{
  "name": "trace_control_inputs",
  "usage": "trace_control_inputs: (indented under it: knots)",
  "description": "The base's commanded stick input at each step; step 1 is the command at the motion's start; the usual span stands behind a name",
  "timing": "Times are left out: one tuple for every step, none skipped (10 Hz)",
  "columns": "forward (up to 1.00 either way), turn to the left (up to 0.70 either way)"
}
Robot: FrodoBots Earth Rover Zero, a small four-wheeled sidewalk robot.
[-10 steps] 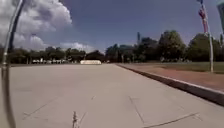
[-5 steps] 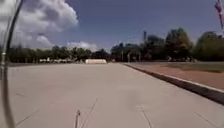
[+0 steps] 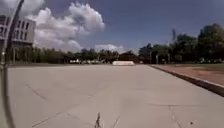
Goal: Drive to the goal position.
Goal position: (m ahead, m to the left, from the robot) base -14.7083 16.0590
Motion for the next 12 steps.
trace_control_inputs:
  knots:
    - [0.85, 0.34]
    - [0.85, 0.34]
    - [0.85, 0.34]
    - [0.85, 0.34]
    - [0.85, 0.34]
    - [0.85, 0.34]
    - [0.85, 0.34]
    - [0.85, 0.34]
    - [0.85, 0.34]
    - [0.85, 0.34]
    - [0.85, 0.34]
    - [0.85, 0.34]
